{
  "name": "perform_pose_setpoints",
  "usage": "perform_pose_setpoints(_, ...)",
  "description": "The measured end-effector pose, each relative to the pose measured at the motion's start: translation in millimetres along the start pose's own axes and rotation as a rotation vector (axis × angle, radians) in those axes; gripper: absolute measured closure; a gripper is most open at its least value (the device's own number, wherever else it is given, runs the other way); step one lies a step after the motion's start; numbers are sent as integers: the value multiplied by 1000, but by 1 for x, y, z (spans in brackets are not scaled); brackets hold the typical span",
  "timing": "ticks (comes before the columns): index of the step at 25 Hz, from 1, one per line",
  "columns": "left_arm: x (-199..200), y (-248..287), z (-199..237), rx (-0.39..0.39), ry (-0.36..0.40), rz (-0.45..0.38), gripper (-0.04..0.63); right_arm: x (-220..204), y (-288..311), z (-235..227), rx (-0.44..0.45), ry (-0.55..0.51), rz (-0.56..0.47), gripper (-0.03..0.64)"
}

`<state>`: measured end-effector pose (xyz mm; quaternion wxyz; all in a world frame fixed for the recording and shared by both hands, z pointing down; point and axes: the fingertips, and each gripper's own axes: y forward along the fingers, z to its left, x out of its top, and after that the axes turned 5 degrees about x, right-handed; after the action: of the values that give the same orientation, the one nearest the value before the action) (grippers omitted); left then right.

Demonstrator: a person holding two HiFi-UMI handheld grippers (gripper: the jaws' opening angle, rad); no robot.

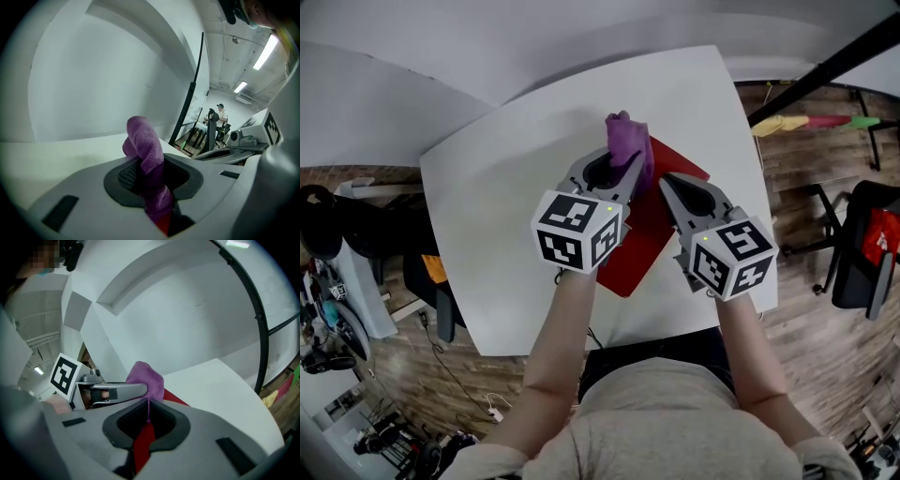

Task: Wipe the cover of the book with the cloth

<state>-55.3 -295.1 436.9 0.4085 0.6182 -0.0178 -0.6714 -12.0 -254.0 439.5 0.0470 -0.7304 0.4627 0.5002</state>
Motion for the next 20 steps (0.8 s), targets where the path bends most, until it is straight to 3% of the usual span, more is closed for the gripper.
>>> perform_pose_setpoints(20, -14, 7, -2, -39, 63, 83, 488, -22, -3, 5, -5, 1, 34, 592)
